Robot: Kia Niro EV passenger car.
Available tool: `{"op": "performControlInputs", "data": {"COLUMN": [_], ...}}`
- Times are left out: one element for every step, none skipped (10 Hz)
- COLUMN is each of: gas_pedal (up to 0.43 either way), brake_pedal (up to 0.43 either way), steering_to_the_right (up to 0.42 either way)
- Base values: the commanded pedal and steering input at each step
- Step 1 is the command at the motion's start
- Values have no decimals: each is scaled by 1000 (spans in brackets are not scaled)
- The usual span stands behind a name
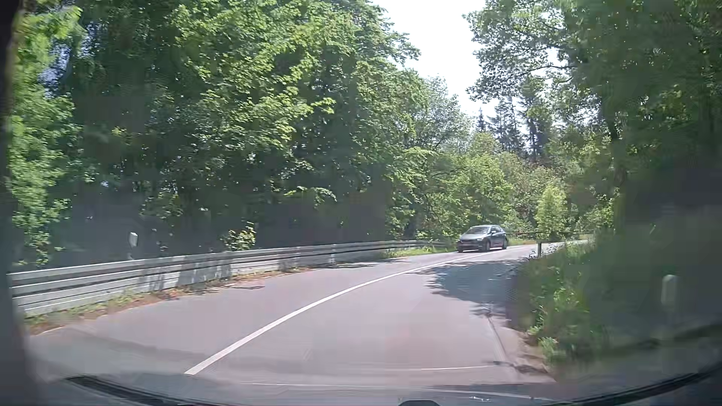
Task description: Follow the waypoints while adhering to traffic rules and regulations
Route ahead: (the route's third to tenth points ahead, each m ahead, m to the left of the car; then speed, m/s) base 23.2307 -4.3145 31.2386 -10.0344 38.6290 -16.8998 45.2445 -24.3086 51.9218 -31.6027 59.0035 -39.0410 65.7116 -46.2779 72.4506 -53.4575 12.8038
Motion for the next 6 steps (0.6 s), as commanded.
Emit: {"op": "performControlInputs", "data": {"gas_pedal": [157, 177, 197, 197, 197, 220], "brake_pedal": [0, 0, 0, 0, 0, 0], "steering_to_the_right": [97, 97, 99, 103, 108, 114]}}
